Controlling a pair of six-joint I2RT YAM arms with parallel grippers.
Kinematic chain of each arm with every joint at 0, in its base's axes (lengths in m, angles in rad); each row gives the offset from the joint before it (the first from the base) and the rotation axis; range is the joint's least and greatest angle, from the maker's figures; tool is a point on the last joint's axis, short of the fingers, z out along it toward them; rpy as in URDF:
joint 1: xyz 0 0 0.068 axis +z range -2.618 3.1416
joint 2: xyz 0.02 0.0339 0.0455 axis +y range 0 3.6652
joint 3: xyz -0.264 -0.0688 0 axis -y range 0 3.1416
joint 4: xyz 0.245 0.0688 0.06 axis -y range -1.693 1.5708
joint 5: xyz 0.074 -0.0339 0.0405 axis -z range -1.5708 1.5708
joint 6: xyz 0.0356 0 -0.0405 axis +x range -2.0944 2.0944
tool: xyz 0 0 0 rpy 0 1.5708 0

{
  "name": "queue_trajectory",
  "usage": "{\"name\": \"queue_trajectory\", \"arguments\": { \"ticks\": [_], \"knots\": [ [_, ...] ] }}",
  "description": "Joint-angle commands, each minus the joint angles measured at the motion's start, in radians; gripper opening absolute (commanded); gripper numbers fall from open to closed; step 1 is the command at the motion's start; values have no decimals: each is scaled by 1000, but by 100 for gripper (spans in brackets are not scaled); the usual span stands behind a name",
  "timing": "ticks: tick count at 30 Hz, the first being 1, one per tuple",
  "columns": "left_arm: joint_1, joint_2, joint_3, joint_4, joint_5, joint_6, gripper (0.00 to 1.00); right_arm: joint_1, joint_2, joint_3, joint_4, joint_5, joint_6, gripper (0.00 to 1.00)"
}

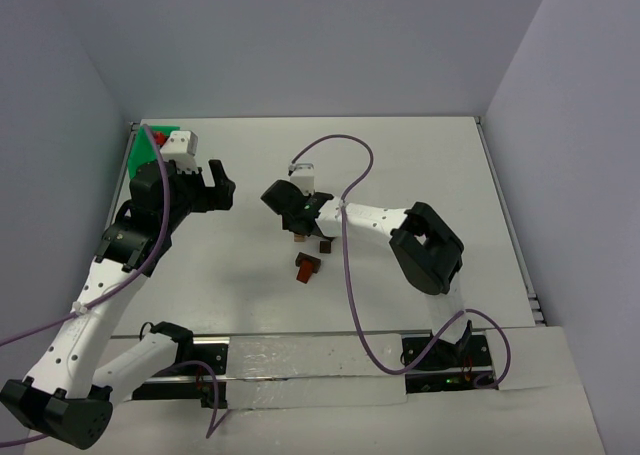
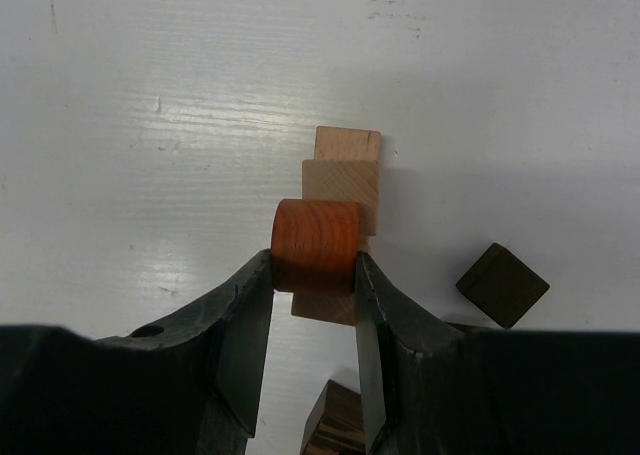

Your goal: Build the wood block tower

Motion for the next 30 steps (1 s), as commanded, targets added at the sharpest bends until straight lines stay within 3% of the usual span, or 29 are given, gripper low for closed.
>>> {"name": "queue_trajectory", "arguments": {
  "ticks": [1, 6, 16, 30],
  "knots": [
    [7, 1, -1, 54, 16, 7, 99, 1, -72, -11, 27, 48, -6, 13],
    [7, 4, 0, 52, 18, 10, 99, 5, -79, -14, 29, 57, -4, 13],
    [7, 4, 5, 46, 15, 15, 99, 5, -42, 15, -7, 51, 12, 22],
    [7, 3, 5, 46, 20, 16, 99, 3, -29, 17, -13, 44, 19, 58]
  ]
}}
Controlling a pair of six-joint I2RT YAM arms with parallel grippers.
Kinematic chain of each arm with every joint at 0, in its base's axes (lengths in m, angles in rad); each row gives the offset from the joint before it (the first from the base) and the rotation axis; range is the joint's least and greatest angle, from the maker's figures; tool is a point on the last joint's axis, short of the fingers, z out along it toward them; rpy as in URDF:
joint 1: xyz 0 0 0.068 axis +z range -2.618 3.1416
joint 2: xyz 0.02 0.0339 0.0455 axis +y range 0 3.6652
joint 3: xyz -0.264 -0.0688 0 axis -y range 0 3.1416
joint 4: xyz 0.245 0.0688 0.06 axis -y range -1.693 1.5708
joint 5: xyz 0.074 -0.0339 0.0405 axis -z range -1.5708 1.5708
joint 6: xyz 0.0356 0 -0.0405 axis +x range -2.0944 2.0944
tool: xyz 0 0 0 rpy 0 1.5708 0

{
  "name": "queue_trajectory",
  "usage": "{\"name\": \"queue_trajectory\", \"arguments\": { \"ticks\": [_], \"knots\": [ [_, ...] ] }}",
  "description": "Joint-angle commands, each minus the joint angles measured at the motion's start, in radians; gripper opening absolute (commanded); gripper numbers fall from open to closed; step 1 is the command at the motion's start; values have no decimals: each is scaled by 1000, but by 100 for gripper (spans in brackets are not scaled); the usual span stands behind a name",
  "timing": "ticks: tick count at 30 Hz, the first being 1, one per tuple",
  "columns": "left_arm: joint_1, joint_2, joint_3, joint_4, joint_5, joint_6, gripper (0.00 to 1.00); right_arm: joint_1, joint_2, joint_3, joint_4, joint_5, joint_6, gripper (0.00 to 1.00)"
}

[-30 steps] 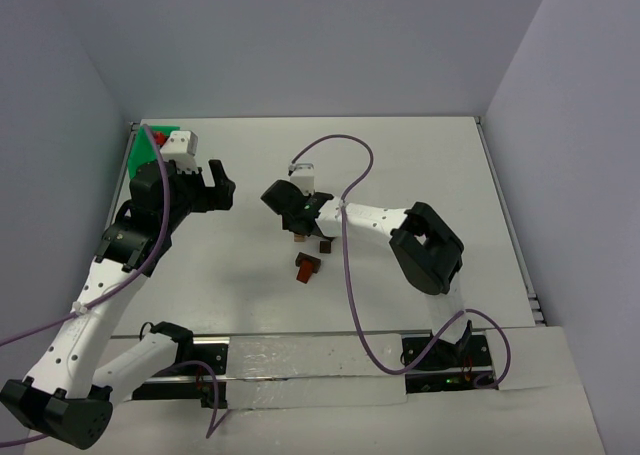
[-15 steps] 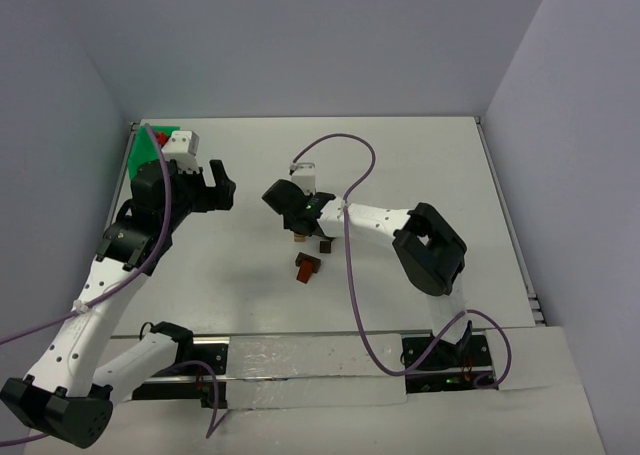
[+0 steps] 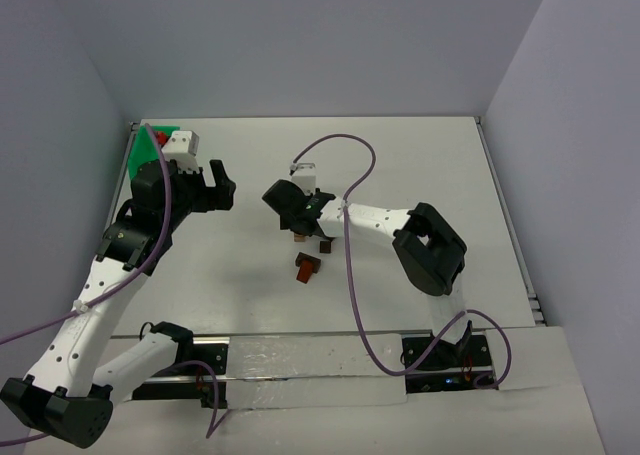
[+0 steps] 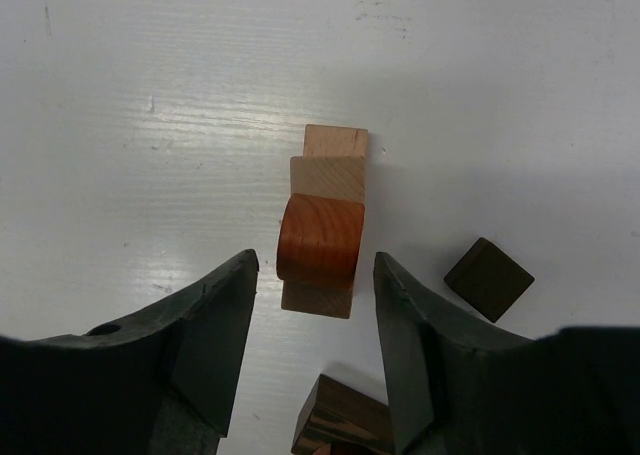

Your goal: Build the wood block tower

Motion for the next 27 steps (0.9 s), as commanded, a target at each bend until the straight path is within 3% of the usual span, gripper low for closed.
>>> {"name": "queue_trajectory", "arguments": {
  "ticks": [1, 5, 16, 23, 27],
  "knots": [
    [7, -5, 5, 46, 16, 12, 99, 3, -9, 31, -6, 32, 17, 59],
    [7, -4, 6, 45, 16, 13, 99, 3, -4, 34, -8, 27, 16, 63],
    [8, -2, 31, 1, 88, 42, 99, 11, -104, 6, 25, -54, -68, 86],
    [25, -13, 70, -87, 324, 132, 99, 10, -317, -13, 3, -176, -254, 95],
    [26, -32, 39, -110, 516, 222, 91, -37, -401, 5, -52, -255, -373, 96]
  ]
}}
